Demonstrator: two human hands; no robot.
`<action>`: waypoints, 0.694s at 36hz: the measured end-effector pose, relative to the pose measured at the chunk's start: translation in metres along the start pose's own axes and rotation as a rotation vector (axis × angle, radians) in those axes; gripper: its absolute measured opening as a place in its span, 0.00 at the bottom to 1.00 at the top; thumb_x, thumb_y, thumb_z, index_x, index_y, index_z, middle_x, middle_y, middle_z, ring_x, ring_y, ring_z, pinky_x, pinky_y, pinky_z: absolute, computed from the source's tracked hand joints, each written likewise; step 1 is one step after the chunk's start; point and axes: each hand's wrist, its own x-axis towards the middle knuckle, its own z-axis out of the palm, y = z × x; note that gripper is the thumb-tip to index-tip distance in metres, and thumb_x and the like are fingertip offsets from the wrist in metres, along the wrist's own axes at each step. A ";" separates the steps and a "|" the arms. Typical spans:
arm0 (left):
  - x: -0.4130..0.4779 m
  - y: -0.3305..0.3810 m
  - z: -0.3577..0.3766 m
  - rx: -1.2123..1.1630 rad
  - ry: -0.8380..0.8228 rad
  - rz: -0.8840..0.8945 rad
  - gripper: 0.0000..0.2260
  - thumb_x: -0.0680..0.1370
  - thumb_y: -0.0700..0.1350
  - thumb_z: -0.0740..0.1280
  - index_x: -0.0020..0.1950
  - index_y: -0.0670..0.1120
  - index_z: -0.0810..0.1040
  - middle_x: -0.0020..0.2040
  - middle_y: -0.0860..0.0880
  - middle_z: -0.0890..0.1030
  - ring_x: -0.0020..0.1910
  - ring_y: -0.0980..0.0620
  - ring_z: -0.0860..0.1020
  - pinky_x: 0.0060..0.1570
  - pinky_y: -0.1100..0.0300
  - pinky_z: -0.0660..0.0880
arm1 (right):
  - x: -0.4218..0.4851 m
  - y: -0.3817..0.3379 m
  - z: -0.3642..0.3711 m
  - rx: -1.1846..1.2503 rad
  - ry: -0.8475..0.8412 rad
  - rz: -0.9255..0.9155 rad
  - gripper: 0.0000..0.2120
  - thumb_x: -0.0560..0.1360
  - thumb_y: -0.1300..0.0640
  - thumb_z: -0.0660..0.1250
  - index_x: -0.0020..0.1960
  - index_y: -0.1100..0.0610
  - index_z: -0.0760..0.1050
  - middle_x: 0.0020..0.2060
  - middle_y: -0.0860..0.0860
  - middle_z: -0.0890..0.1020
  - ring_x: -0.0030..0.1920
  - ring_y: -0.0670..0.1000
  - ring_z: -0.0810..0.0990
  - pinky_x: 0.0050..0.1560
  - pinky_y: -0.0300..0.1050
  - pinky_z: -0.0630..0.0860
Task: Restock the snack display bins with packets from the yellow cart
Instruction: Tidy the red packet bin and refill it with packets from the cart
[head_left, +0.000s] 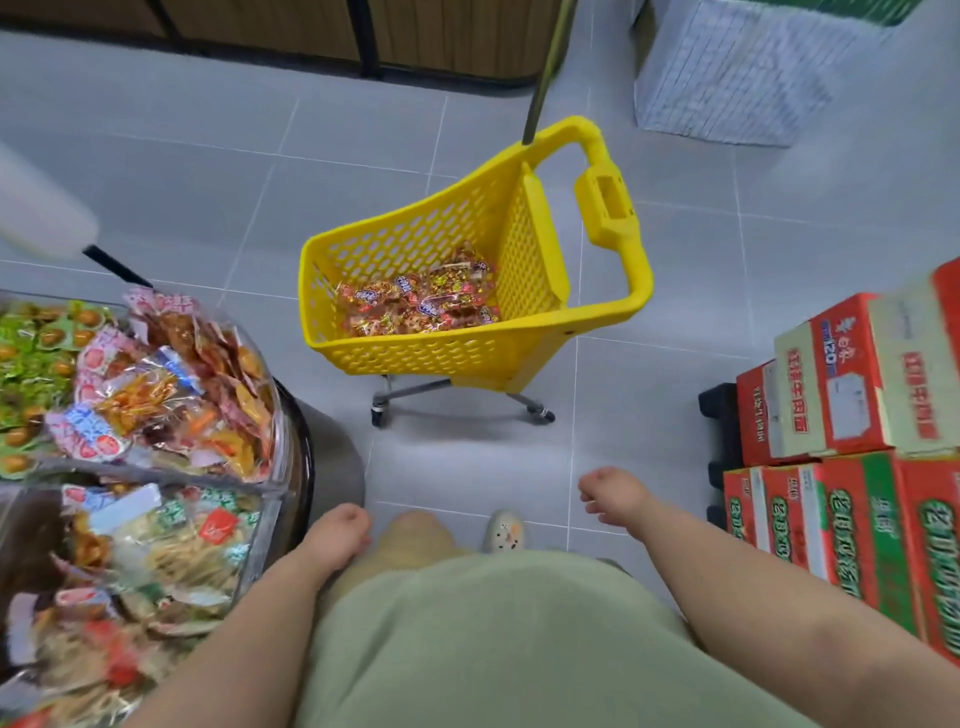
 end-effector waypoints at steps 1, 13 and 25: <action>0.004 0.005 0.000 0.004 0.001 0.002 0.08 0.81 0.42 0.59 0.46 0.41 0.75 0.42 0.40 0.78 0.38 0.47 0.74 0.32 0.59 0.64 | 0.003 -0.003 -0.001 0.009 -0.003 0.003 0.05 0.77 0.66 0.56 0.44 0.60 0.67 0.34 0.54 0.68 0.31 0.49 0.66 0.31 0.40 0.60; 0.080 0.080 -0.057 0.115 -0.041 -0.009 0.11 0.80 0.40 0.60 0.39 0.42 0.76 0.38 0.43 0.80 0.36 0.47 0.75 0.40 0.56 0.72 | 0.042 -0.038 0.010 -0.076 -0.033 0.155 0.12 0.77 0.63 0.60 0.36 0.53 0.68 0.34 0.50 0.73 0.32 0.46 0.71 0.35 0.37 0.70; 0.162 0.191 -0.151 0.121 -0.066 -0.007 0.09 0.81 0.44 0.58 0.42 0.46 0.72 0.38 0.46 0.75 0.32 0.50 0.71 0.33 0.62 0.65 | 0.079 -0.210 0.015 0.049 -0.011 -0.012 0.04 0.78 0.60 0.58 0.45 0.57 0.70 0.39 0.53 0.73 0.34 0.48 0.71 0.32 0.39 0.63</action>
